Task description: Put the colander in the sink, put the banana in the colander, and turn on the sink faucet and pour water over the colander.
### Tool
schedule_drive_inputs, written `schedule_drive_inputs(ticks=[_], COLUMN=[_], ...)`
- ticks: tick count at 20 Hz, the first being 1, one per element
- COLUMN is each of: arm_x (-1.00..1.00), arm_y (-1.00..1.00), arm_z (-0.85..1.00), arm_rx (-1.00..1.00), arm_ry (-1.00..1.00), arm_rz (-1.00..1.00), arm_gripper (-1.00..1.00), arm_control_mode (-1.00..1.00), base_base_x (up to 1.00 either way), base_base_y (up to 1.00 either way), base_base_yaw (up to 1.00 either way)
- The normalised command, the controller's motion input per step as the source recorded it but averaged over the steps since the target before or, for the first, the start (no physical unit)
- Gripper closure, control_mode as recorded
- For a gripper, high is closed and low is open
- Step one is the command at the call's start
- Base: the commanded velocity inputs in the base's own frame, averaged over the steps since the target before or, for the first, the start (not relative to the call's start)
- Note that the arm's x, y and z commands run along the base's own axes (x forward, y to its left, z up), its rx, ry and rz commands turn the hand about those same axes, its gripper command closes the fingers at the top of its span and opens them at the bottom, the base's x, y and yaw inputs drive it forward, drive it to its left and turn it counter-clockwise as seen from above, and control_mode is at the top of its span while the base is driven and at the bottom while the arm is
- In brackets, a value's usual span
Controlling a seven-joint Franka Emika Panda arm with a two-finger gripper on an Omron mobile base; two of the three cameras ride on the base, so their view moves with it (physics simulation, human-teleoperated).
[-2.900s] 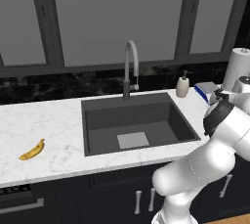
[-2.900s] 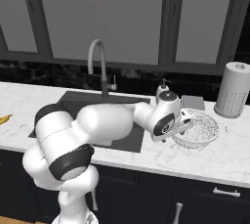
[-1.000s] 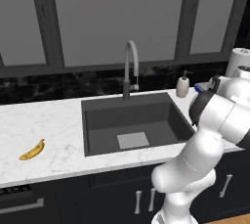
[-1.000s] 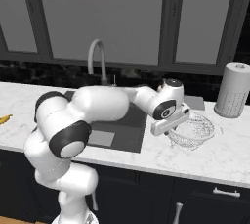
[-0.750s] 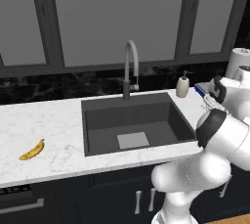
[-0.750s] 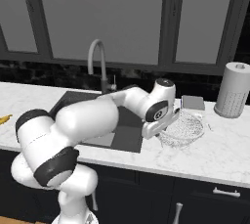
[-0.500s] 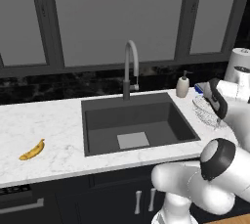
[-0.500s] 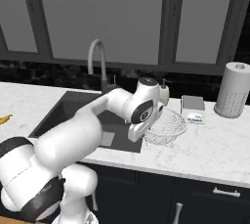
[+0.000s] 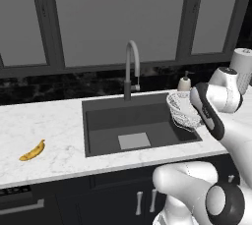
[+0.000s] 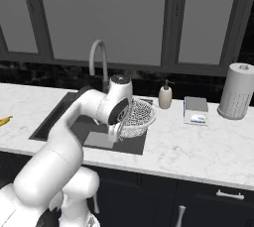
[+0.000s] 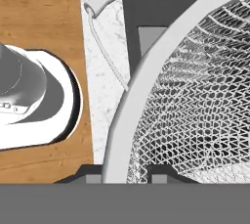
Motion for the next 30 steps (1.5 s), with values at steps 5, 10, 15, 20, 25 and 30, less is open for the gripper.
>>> schedule_drive_inputs(ticks=[5,10,15,20,25,30], arm_x=[0.41,0.60,0.57,0.14,0.16,0.18], arm_y=[0.42,0.13,0.00,0.06,0.20,0.28], arm_z=[0.06,0.00,-0.12,-0.27,-0.39,-0.43], arm_rx=[0.08,0.08,0.08,0.06,0.05,0.01], arm_ry=[0.00,0.00,0.00,0.00,0.00,-0.04], arm_rz=[0.38,0.35,0.28,0.12,0.06,0.05], arm_gripper=[1.00,1.00,1.00,1.00,1.00,1.00], arm_control_mode=[-1.00,-1.00,-1.00,-1.00,-1.00,-1.00], base_base_x=[0.00,0.00,0.00,0.00,0.00,0.00], base_base_y=[0.00,0.00,0.00,0.00,0.00,0.00], base_base_yaw=[0.00,0.00,0.00,0.00,0.00,0.00])
